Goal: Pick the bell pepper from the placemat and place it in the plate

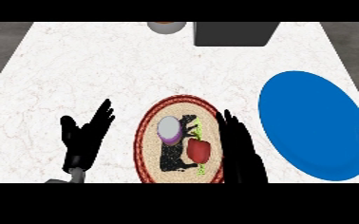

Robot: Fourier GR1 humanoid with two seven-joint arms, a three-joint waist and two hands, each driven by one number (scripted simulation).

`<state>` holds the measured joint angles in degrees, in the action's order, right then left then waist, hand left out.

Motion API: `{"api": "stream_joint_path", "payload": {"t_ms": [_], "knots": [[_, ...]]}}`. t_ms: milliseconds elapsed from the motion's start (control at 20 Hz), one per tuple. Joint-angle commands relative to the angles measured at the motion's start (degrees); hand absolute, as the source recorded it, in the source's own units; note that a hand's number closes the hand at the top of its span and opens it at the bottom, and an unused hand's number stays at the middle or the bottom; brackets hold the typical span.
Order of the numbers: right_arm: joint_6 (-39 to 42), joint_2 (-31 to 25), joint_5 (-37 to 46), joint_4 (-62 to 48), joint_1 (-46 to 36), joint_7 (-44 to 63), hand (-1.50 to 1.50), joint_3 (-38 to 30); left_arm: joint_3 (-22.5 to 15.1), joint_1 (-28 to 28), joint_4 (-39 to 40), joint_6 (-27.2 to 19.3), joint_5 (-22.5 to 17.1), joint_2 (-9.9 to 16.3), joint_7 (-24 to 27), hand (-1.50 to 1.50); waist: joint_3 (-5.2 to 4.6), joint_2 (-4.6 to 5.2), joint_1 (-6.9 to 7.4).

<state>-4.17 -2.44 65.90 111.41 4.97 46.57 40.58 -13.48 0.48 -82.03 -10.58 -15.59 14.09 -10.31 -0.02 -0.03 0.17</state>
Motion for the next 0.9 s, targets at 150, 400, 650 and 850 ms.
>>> {"api": "stream_joint_path", "payload": {"t_ms": [150,400,650,850], "knots": [[-3.3,2.4,-0.7,-6.2,-3.6,5.6,-1.50,5.7,4.0,-1.7,2.3,2.7,0.9,-0.3,0.2,0.00,0.02,0.01,-0.09],[-8.8,1.3,1.7,-12.3,-0.6,-0.5,-1.50,3.1,0.9,4.2,-4.7,0.9,3.9,-2.8,-1.3,0.00,0.04,-0.05,0.01],[-6.1,2.4,3.7,-15.7,-5.9,8.6,-1.50,4.3,3.9,0.3,-0.3,3.1,3.7,-2.8,-2.3,0.00,0.02,0.00,-0.10],[-7.6,2.4,1.1,-19.8,-9.6,7.3,-1.50,2.1,6.0,0.2,1.1,5.6,3.7,-3.2,-0.6,0.00,0.02,0.03,-0.06]]}}
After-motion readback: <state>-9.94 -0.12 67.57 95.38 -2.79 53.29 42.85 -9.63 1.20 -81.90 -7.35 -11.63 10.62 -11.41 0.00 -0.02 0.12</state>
